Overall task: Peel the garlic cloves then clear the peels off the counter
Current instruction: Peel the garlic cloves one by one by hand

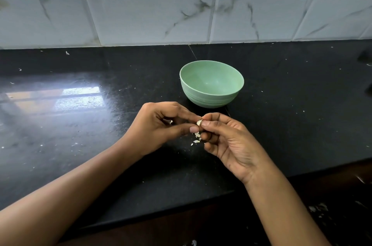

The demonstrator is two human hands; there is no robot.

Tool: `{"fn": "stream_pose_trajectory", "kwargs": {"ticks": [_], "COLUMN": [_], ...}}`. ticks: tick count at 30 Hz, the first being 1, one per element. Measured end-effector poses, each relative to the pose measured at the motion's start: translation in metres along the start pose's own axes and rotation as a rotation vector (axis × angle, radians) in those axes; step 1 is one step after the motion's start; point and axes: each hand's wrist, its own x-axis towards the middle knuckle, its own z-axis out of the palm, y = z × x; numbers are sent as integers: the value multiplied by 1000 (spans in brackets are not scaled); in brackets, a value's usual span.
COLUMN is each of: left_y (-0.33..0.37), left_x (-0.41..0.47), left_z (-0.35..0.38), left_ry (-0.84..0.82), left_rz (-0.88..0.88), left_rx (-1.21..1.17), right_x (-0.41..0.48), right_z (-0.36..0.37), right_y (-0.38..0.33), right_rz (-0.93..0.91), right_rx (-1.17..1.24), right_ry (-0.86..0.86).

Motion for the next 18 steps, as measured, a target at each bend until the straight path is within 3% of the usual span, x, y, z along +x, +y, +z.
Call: {"fn": "stream_pose_trajectory", "kwargs": {"ticks": [5,10,18], "left_y": [-3,-1,2], "left_x": [-1,-1,-1], "left_z": [2,3,3], "left_ry": [50,112,157], "left_rz": [-42,16,35], "left_rx": [-32,187,327], "right_x": [1,-2,2], "right_z": [0,2,2], "right_y": [-5,-4,-6], "right_rz": [-52,-238,-272], "right_rx": [-182,-435,-477], "right_ry": [23,137,141]}}
